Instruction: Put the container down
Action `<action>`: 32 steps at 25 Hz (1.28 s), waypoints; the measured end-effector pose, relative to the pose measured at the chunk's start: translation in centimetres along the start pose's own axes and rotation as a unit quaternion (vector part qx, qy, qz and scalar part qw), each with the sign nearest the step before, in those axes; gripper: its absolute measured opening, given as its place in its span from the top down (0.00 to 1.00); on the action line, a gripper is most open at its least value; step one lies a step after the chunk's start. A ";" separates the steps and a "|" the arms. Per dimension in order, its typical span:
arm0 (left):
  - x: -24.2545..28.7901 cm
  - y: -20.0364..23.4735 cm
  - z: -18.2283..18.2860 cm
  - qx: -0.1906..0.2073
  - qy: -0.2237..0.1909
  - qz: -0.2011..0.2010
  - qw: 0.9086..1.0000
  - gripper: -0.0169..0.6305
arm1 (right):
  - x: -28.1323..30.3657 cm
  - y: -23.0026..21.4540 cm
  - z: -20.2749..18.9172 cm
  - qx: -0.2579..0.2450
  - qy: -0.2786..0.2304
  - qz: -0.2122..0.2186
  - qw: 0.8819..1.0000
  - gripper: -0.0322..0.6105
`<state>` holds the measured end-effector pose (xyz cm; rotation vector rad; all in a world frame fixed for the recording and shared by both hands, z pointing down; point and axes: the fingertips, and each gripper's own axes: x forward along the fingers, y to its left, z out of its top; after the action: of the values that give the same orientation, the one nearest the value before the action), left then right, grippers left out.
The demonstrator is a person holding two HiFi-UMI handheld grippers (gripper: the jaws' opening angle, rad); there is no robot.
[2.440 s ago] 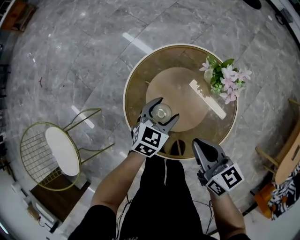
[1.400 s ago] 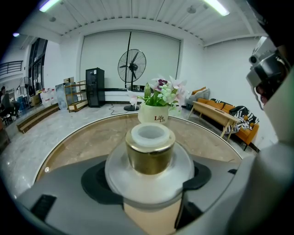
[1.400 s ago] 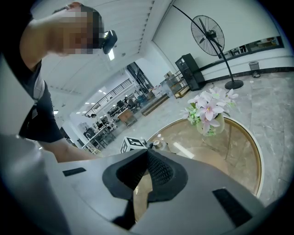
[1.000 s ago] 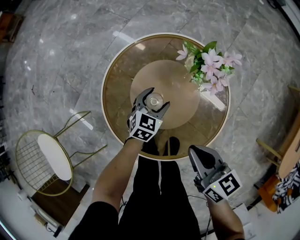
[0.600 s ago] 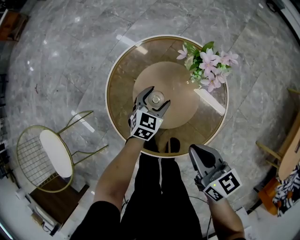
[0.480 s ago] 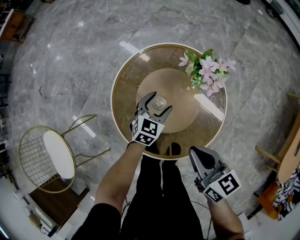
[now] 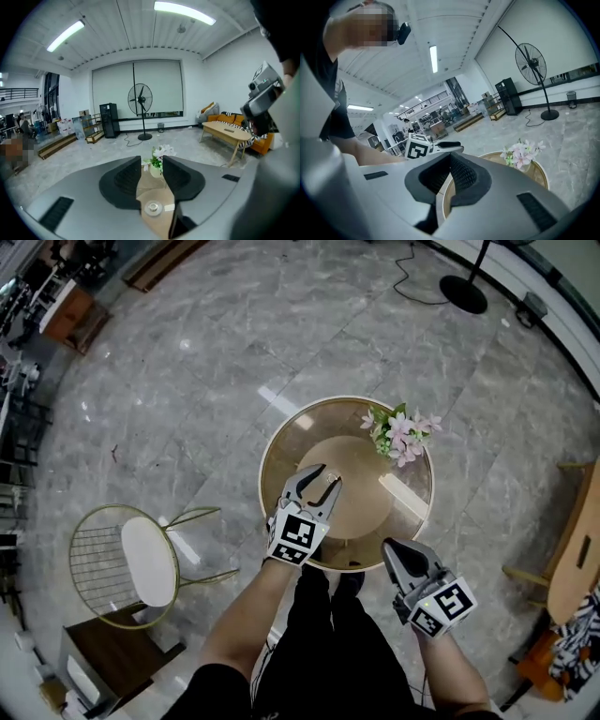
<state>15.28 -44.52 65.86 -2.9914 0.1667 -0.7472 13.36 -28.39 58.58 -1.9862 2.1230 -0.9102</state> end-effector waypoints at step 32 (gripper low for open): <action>-36.5 6.4 17.9 -0.055 -0.096 0.061 0.992 0.87 | -2.4 27.0 20.3 -0.127 -0.140 0.062 0.980 0.93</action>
<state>-8.89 -46.09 32.60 -3.0982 0.3906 -0.4482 -0.77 -34.05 28.38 -1.9223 2.2557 -0.3291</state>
